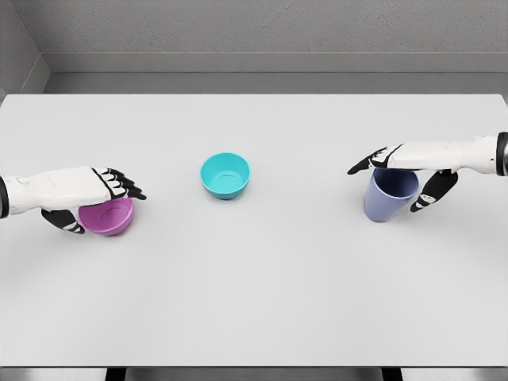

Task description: Stacking bowl and cup with both arms

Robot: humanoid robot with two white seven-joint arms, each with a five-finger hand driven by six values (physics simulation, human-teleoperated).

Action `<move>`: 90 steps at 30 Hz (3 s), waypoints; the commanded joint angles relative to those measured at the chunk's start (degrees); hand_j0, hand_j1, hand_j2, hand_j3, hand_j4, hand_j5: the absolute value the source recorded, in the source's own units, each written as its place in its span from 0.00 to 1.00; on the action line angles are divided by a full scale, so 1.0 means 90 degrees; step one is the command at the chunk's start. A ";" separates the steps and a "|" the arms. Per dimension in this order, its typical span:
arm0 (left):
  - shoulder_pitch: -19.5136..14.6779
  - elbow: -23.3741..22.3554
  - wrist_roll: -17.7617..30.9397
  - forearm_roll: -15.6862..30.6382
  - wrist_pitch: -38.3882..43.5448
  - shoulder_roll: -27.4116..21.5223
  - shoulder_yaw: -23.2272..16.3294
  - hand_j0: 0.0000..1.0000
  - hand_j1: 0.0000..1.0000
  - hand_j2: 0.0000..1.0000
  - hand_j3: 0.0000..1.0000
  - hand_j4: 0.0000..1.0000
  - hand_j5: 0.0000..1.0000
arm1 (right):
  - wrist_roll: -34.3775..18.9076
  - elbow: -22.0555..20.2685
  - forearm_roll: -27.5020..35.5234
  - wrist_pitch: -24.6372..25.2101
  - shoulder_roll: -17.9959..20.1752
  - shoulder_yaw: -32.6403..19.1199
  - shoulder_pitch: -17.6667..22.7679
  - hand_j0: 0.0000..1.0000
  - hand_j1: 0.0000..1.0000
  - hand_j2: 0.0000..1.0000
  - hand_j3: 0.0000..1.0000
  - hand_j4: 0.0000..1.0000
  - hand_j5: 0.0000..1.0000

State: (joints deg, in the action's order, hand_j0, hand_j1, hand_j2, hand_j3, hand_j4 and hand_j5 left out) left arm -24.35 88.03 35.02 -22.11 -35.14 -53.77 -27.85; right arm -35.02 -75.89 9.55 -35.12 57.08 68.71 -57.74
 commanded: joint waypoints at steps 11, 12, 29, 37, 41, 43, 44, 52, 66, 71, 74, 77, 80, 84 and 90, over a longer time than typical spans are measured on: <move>-0.0010 -0.0230 -0.0002 0.0025 0.0016 0.0056 -0.0001 1.00 1.00 1.00 1.00 1.00 1.00 | 0.0002 -0.0005 0.0042 0.0016 0.0015 -0.0008 0.0000 1.00 1.00 1.00 1.00 1.00 1.00; -0.0010 -0.0240 -0.0002 0.0025 0.0016 0.0085 -0.0001 1.00 1.00 1.00 1.00 1.00 1.00 | 0.0002 -0.0006 0.0032 0.0016 0.0015 -0.0008 0.0000 1.00 1.00 1.00 1.00 1.00 1.00; -0.0020 -0.0484 -0.0002 -0.0073 0.0016 0.0222 -0.0001 1.00 1.00 1.00 1.00 1.00 1.00 | 0.0002 -0.0005 0.0042 0.0013 0.0034 -0.0008 0.0000 1.00 1.00 1.00 1.00 1.00 1.00; -0.0029 -0.0484 -0.0002 -0.0112 0.0016 0.0261 -0.0001 1.00 1.00 1.00 1.00 1.00 1.00 | 0.0002 -0.0005 0.0042 0.0016 0.0044 -0.0008 0.0000 1.00 1.00 1.00 1.00 1.00 1.00; -0.0029 -0.0484 -0.0002 -0.0171 0.0016 0.0300 -0.0001 0.98 0.98 0.98 0.98 0.98 0.98 | 0.0002 -0.0005 0.0042 0.0016 0.0044 -0.0008 0.0000 1.00 1.00 1.00 1.00 1.00 1.00; -0.0029 -0.0484 -0.0002 -0.0200 0.0016 0.0310 -0.0001 0.94 0.94 0.94 0.94 0.94 0.94 | 0.0002 -0.0005 0.0042 0.0013 0.0044 -0.0008 0.0000 1.00 1.00 1.00 1.00 1.00 1.00; -0.0029 -0.0484 -0.0002 -0.0210 0.0016 0.0310 -0.0001 0.91 0.91 0.91 0.91 0.91 0.91 | 0.0002 -0.0005 0.0042 0.0013 0.0044 -0.0008 0.0000 1.00 1.00 1.00 1.00 1.00 1.00; -0.0020 -0.0484 -0.0002 -0.0288 0.0016 0.0310 -0.0001 0.74 0.74 0.74 0.74 0.74 0.74 | 0.0002 0.0004 0.0042 0.0016 0.0044 -0.0017 0.0000 1.00 1.00 1.00 1.00 1.00 1.00; -0.0068 -0.0396 -0.0002 -0.0210 0.0016 0.0300 0.0009 0.67 0.67 0.67 0.67 0.67 0.67 | 0.0002 0.0004 0.0042 0.0016 0.0054 -0.0017 -0.0020 1.00 1.00 1.00 1.00 1.00 1.00; -0.0146 -0.0240 -0.0002 -0.0210 0.0016 0.0310 0.0009 0.66 0.66 0.66 0.66 0.66 0.66 | 0.0002 0.0004 0.0042 0.0016 0.0054 -0.0017 -0.0029 1.00 1.00 1.00 1.00 1.00 1.00; -0.0215 -0.0171 -0.0002 -0.0200 0.0016 0.0310 0.0009 0.66 0.66 0.66 0.66 0.66 0.66 | 0.0002 -0.0005 0.0042 0.0013 0.0054 -0.0017 -0.0020 1.00 1.00 1.00 1.00 1.00 1.00; -0.0234 -0.0054 -0.0002 -0.0200 0.0016 0.0310 0.0009 0.66 0.66 0.66 0.66 0.66 0.66 | 0.0002 0.0004 0.0042 0.0013 0.0044 -0.0017 -0.0020 1.00 1.00 1.00 1.00 1.00 1.00; -0.0303 -0.0035 -0.0002 -0.0190 0.0016 0.0310 0.0009 0.66 0.66 0.66 0.66 0.66 0.66 | 0.0002 -0.0005 0.0042 0.0013 0.0044 -0.0017 -0.0020 1.00 1.00 1.00 1.00 1.00 1.00; -0.0478 -0.0035 -0.0002 -0.0181 0.0016 0.0437 -0.0049 0.66 0.66 0.66 0.66 0.66 0.66 | 0.0002 -0.0005 0.0042 0.0013 0.0044 -0.0017 -0.0020 1.00 1.00 1.00 1.00 1.00 1.00; -0.0703 -0.0035 -0.0002 -0.0190 0.0016 0.0584 -0.0284 0.66 0.66 0.66 0.66 0.66 0.66 | 0.0002 -0.0005 0.0042 0.0016 0.0044 -0.0008 -0.0020 1.00 1.00 1.00 1.00 1.00 1.00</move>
State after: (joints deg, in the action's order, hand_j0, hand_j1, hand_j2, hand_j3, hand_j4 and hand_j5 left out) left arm -31.03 87.64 35.02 -24.13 -35.17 -48.90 -30.11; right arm -35.02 -75.91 9.55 -35.13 57.45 68.69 -57.92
